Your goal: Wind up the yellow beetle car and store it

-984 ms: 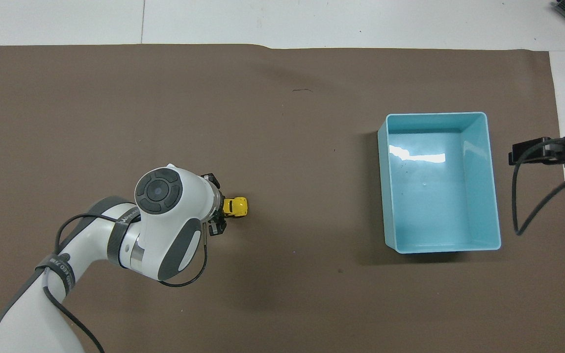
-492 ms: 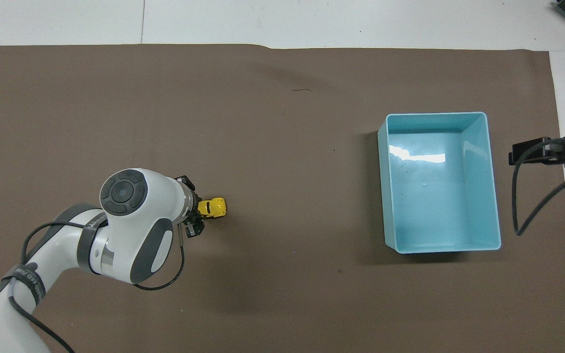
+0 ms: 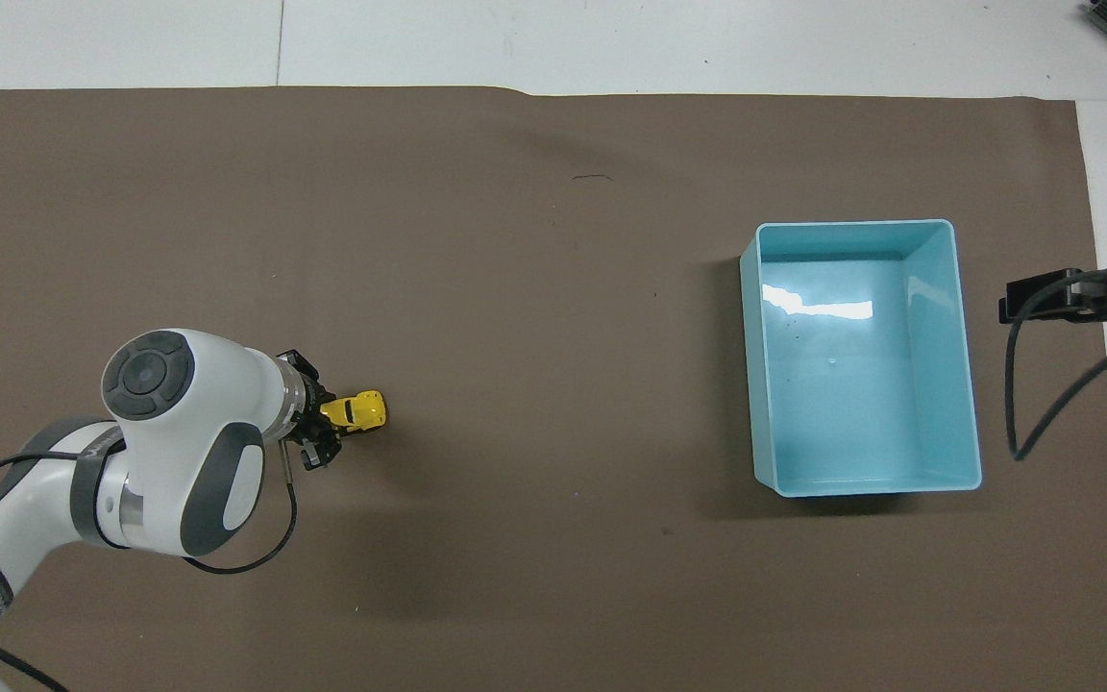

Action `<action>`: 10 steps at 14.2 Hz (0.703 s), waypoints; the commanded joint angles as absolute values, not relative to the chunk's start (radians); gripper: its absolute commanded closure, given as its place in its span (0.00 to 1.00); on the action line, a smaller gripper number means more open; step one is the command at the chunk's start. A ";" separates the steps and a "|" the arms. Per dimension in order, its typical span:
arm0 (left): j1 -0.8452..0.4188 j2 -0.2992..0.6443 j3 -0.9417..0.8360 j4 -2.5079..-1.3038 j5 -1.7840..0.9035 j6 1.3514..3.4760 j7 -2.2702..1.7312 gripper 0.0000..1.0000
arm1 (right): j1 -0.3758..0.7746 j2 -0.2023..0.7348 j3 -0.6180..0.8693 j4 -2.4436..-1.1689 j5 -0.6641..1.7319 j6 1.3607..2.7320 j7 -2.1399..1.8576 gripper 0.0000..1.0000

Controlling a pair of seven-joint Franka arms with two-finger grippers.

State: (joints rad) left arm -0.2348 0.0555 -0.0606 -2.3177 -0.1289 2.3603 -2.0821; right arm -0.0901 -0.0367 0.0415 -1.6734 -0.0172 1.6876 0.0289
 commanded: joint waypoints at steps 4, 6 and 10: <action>-0.172 0.100 -0.060 -2.342 -0.117 2.364 -2.029 0.69 | -0.091 -0.044 0.049 -1.683 -0.018 1.694 0.044 0.00; -0.172 0.095 -0.060 -2.332 -0.117 2.344 -2.029 0.34 | -0.091 -0.044 0.049 -1.683 -0.017 1.694 0.044 0.00; -0.178 0.095 -0.063 -2.193 -0.117 2.179 -2.036 0.00 | -0.091 -0.044 0.049 -1.683 -0.018 1.694 0.044 0.00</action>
State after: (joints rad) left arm -0.1932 0.0772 -0.0542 -2.2872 -0.1266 2.2841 -2.0470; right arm -0.0857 -0.0366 0.0430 -1.6734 -0.0171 1.6876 0.0289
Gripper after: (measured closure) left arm 0.233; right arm 0.000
